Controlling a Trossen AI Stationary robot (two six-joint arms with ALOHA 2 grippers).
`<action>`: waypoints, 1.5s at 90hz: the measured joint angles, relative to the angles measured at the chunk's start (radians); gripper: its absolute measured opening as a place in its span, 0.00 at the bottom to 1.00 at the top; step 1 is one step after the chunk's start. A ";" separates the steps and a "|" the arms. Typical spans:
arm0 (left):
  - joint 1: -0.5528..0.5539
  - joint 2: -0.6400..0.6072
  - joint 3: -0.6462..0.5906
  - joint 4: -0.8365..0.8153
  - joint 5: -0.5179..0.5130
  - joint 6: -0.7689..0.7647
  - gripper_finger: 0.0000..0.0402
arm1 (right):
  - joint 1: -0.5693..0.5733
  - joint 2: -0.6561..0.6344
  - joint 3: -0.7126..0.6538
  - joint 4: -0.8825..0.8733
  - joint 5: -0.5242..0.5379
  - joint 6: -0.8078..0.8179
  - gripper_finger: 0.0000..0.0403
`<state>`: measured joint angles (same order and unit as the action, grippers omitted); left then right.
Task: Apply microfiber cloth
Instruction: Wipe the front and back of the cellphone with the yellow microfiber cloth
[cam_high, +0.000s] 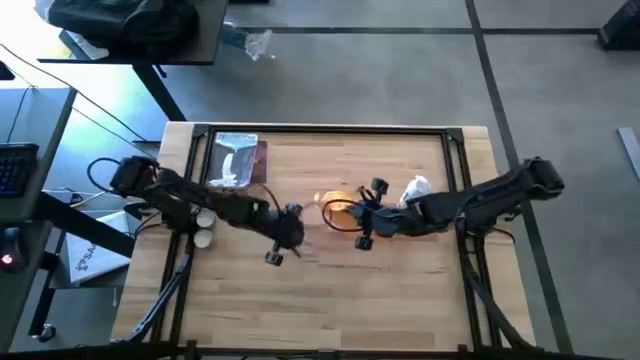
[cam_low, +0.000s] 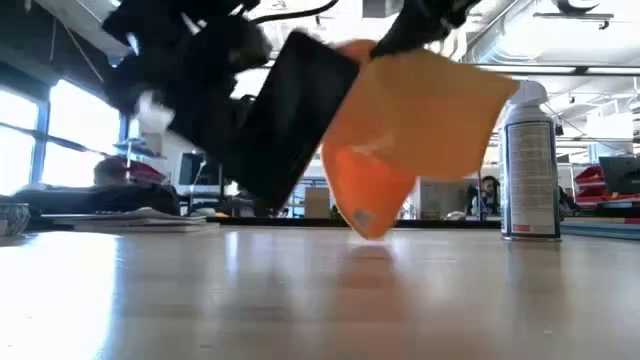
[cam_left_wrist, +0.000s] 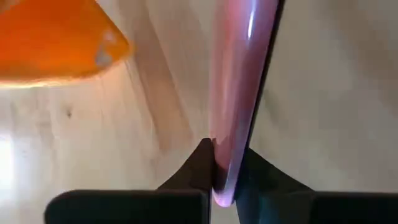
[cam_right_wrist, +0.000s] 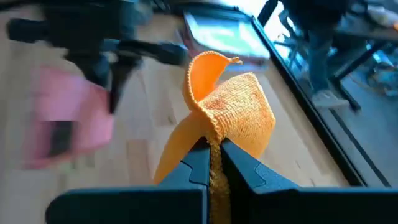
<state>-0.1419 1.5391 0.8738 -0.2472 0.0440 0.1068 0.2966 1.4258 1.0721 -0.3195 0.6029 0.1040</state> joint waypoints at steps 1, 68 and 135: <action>0.005 -0.005 0.000 -0.001 0.015 -0.023 0.03 | 0.003 0.000 0.000 0.002 0.000 0.000 0.00; 0.110 0.113 -0.043 0.078 0.504 -0.734 0.06 | 0.026 0.384 -0.001 0.444 -0.222 0.090 0.00; 0.109 0.165 -0.042 0.029 0.347 -0.410 0.33 | -0.055 0.508 -0.001 0.302 -0.300 0.113 0.00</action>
<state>-0.0334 1.7045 0.8314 -0.2183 0.3911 -0.3028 0.2417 1.9335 1.0710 -0.0178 0.3027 0.2170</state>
